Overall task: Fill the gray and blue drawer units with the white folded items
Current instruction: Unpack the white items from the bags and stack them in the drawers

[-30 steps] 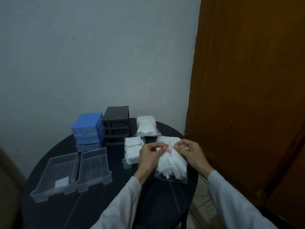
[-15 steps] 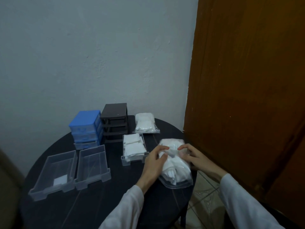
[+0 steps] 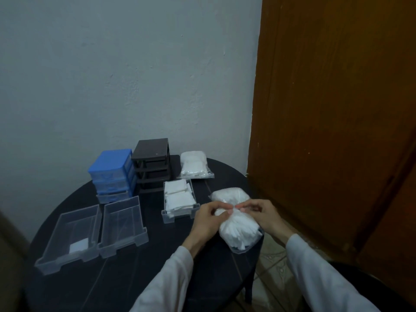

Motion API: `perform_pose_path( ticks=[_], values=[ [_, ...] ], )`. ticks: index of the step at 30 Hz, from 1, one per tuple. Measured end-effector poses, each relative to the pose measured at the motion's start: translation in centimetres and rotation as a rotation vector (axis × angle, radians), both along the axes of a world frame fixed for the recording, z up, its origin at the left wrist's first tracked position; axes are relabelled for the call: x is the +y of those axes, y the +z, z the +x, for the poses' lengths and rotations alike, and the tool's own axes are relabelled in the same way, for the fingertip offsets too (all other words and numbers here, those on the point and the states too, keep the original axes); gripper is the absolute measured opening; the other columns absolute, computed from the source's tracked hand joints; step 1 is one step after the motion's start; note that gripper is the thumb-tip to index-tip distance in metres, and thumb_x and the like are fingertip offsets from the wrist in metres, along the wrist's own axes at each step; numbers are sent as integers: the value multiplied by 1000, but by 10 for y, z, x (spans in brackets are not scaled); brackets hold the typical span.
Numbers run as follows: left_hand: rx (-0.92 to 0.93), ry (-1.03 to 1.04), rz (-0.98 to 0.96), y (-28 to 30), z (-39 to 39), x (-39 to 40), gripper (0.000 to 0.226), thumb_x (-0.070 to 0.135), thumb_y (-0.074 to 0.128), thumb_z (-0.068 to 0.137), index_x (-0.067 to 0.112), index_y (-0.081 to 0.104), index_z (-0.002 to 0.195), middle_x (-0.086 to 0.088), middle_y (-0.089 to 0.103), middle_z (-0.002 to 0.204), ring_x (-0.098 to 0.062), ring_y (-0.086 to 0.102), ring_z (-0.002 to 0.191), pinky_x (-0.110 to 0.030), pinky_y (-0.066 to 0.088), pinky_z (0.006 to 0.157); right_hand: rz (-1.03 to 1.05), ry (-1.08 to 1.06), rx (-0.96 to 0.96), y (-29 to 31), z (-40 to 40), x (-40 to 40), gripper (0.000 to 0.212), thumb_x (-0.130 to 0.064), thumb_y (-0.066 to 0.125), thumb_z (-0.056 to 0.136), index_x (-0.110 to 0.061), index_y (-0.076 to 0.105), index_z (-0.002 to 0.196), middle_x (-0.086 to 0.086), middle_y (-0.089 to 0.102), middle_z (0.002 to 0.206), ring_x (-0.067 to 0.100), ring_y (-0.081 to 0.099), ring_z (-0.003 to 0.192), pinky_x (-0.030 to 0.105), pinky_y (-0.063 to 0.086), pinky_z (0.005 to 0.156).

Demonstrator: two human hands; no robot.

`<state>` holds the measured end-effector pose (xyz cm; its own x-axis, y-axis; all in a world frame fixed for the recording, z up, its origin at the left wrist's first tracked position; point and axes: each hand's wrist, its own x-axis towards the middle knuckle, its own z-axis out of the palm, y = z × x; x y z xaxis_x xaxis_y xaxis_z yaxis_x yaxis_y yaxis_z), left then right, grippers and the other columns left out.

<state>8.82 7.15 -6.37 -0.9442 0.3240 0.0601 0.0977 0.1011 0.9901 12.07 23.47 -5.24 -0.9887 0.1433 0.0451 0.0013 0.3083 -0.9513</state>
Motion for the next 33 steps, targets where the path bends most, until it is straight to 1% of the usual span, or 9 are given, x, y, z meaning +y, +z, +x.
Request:
perform_pose_path(
  ticks=[5, 10, 13, 15, 18, 22, 25, 28, 33],
  values=[
    [169, 47, -36, -2, 2, 5, 9, 14, 66, 84, 18, 73, 89, 3, 71, 93, -9, 66, 93, -18, 51, 77, 157, -35, 85, -1, -2, -2, 14, -6, 60, 87, -14, 71, 89, -13, 63, 81, 1, 57, 80, 4, 43, 62],
    [233, 52, -140, -2, 4, 3, 14, 28, 60, 89, 29, 70, 99, 2, 65, 111, -11, 58, 108, -38, 47, 97, 283, -25, 60, 4, -5, 3, 15, -20, 58, 91, -22, 69, 100, -4, 65, 99, 10, 58, 97, 21, 46, 82],
    [266, 95, -300, 1, 9, 2, 25, 30, 55, 92, 28, 63, 116, -10, 46, 139, -21, 34, 136, -40, 31, 112, 334, -30, 6, 8, -1, 7, 24, -25, 53, 94, -26, 63, 116, 1, 60, 114, 15, 55, 105, 32, 48, 92],
    [366, 115, -371, 8, 15, 1, 28, 27, 50, 95, 25, 60, 122, -8, 40, 145, -18, 27, 140, -27, 23, 112, 391, -40, -10, 11, 4, 9, 29, -26, 49, 96, -28, 59, 123, 3, 55, 124, 17, 52, 112, 35, 46, 96],
    [502, 11, -323, 20, 26, -3, 27, 25, 47, 97, 21, 61, 120, 4, 50, 133, -5, 44, 125, -6, 27, 98, 444, -11, -17, 18, 13, 12, 33, -28, 45, 97, -27, 52, 130, 5, 51, 134, 18, 50, 117, 31, 44, 95],
    [497, -247, -361, 22, 36, -5, 31, 33, 45, 98, 25, 58, 125, 14, 54, 124, 5, 48, 113, 1, 31, 90, 323, 68, -42, 24, 24, 15, 31, -27, 43, 98, -23, 44, 129, 6, 49, 136, 21, 47, 124, 30, 42, 95],
    [522, -265, -438, 17, 33, -5, 33, 31, 43, 99, 28, 53, 130, 12, 54, 128, 1, 48, 115, -4, 33, 94, 375, -26, 26, 24, 28, 17, 26, -20, 50, 95, -16, 52, 121, 5, 54, 126, 19, 51, 117, 25, 43, 90],
    [529, -229, -474, 15, 29, -4, 34, 26, 43, 99, 24, 51, 132, 4, 57, 129, -7, 52, 117, -21, 39, 100, 473, -80, 195, 26, 39, 16, 12, -10, 58, 89, -15, 62, 99, 1, 59, 101, 8, 55, 89, 10, 41, 70],
    [487, -159, -440, 13, 27, 1, 33, 21, 42, 99, 21, 54, 130, 0, 62, 123, -8, 56, 111, -19, 41, 95, 460, 126, 233, 27, 60, 5, 12, -8, 63, 83, -19, 64, 86, -5, 60, 79, -3, 52, 67, 9, 42, 62]
  ],
)
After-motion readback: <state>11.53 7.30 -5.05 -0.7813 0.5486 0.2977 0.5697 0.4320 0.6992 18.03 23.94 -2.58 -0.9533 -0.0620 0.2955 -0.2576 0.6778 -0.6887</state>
